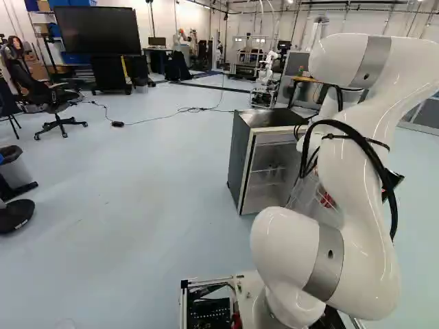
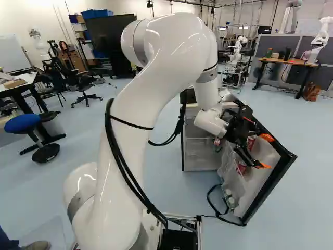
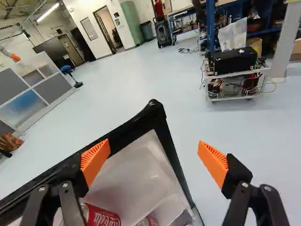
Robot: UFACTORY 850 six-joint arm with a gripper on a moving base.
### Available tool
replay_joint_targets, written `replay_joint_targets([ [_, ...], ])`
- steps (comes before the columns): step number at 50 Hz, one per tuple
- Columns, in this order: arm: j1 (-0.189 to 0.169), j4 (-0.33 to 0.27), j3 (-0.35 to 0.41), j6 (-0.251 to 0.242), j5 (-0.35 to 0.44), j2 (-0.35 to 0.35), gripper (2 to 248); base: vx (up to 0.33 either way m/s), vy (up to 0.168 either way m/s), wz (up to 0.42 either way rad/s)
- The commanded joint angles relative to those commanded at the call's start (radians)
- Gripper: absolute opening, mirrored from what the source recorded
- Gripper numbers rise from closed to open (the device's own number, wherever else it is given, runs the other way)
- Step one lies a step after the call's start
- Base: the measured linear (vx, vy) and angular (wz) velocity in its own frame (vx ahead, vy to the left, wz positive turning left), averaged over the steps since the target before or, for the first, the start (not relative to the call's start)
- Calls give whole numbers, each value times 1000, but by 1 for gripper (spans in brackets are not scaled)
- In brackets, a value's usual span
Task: Grab a drink from the fridge
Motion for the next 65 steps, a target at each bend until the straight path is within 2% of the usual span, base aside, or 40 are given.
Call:
replay_joint_targets([
  [20, -51, 0, -113, 0, 0, -68, 247, 0, 0, 0],
  [32, -57, 0, -127, 0, 0, -76, 247, 0, 0, 0],
  [48, -52, -11, -40, 0, 0, -24, 247, 0, 0, 0],
  [65, -40, -75, 77, 0, 0, 47, 247, 0, 0, 0],
])
